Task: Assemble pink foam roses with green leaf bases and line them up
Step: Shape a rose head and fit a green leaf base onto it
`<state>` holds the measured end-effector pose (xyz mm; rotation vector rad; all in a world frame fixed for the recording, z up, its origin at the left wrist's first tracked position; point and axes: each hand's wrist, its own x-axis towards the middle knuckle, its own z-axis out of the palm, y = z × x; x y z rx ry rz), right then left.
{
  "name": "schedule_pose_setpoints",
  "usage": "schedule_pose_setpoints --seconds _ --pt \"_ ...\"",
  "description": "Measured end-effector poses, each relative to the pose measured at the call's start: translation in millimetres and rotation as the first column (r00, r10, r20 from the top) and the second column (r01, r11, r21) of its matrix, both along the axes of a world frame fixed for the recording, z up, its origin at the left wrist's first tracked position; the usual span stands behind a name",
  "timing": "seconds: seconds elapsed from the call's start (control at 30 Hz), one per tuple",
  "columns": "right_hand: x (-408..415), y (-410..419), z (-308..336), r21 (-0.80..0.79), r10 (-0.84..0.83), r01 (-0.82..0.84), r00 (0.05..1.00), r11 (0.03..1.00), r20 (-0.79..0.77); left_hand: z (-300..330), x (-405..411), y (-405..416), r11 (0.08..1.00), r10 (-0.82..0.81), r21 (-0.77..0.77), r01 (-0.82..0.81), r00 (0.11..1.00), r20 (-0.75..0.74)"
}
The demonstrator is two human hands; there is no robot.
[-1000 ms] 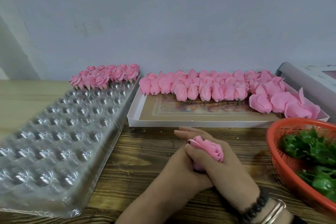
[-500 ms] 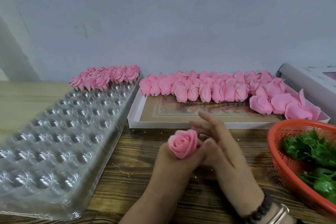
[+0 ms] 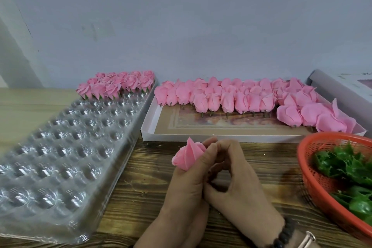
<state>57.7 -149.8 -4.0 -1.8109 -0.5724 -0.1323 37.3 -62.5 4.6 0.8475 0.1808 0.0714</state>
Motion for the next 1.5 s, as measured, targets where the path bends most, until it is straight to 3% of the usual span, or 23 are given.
schedule_pose_setpoints --seconds 0.27,0.4,0.57,0.77,0.97,1.13,1.3,1.37,1.43,1.5 --pt "-1 2 1 -0.004 -0.027 0.027 1.000 1.000 -0.010 0 0 3 0.999 -0.049 -0.014 0.049 0.998 -0.024" --pt "2 -2 4 0.137 0.110 -0.088 0.981 0.987 -0.159 1 4 10 0.992 -0.124 -0.018 0.124 0.992 -0.013" --pt "4 -7 7 0.303 0.294 -0.189 0.889 0.934 -0.351 0 6 13 0.992 -0.117 -0.049 0.114 0.992 -0.044" --pt "2 -4 5 0.137 0.158 -0.126 0.953 0.983 -0.259 -4 6 12 0.994 -0.107 0.031 0.108 0.994 -0.024" --pt "3 -11 12 0.198 0.306 -0.249 0.883 0.948 -0.356 -1 6 16 0.986 -0.129 0.104 0.131 0.991 -0.033" --pt "2 -9 10 0.141 0.265 -0.229 0.898 0.963 -0.350 -4 9 17 0.992 -0.107 0.063 0.109 0.994 -0.037" --pt "4 -12 15 0.248 0.360 -0.276 0.832 0.929 -0.422 -5 8 19 0.972 -0.155 0.178 0.150 0.988 0.010" --pt "3 -10 13 0.261 0.351 -0.262 0.848 0.929 -0.396 -5 8 21 0.969 -0.118 0.220 0.108 0.993 0.030" --pt "4 -10 9 0.262 0.231 -0.146 0.915 0.954 -0.331 -6 9 26 0.952 -0.047 0.307 0.014 0.994 0.101" --pt "7 -14 6 0.259 0.085 -0.016 0.963 0.966 -0.257 -7 10 30 0.859 0.021 0.498 -0.118 0.980 0.197"
